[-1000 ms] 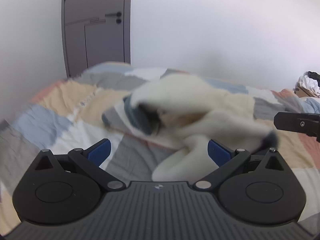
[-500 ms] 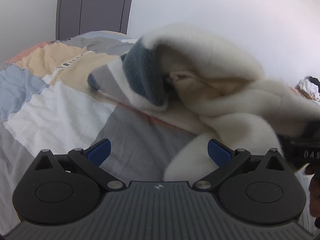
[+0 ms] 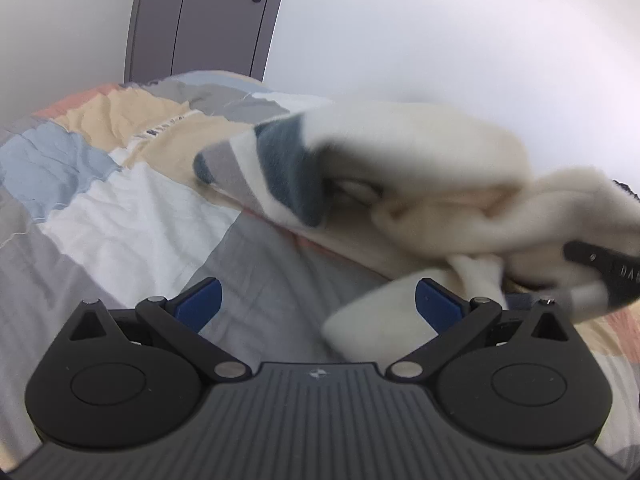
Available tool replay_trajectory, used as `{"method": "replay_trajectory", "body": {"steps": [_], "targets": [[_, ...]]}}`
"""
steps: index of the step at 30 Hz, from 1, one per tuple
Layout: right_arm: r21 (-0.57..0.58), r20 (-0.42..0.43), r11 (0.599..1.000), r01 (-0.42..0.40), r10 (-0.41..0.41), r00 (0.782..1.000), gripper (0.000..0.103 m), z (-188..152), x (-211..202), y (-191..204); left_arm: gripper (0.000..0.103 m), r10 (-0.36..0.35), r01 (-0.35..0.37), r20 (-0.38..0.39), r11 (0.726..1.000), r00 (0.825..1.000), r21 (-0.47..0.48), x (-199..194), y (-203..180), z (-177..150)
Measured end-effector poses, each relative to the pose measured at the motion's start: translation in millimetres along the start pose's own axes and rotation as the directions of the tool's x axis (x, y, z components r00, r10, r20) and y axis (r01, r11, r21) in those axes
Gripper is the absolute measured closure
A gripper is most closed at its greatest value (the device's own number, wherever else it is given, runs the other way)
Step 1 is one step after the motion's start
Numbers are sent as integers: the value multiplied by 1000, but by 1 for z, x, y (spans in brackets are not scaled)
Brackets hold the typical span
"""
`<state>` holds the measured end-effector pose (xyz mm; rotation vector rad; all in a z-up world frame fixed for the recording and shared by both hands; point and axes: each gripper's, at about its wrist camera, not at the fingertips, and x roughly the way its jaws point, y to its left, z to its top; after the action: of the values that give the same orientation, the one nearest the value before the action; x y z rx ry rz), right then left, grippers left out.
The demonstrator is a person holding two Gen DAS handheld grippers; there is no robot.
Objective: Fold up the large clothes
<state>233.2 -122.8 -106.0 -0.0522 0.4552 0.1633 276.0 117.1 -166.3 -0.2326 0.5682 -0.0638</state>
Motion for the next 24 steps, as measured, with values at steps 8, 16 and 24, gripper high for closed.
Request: {"method": "replay_trajectory", "body": {"steps": [8,16,24], "targets": [[43,126,985,169,-173,977,87,12,-60,-41,0,-39,38,25,998,999,55,-39,-30,-14],[144,282,952,271,-301,911,87,31,-109,-78,0,-154,162,-62,974,986,156,-32,-75,-44],[167,181,954,249,-278,943,86,8,-73,-93,0,-159,191,-113,899,981,395,1,-131,-75]]}}
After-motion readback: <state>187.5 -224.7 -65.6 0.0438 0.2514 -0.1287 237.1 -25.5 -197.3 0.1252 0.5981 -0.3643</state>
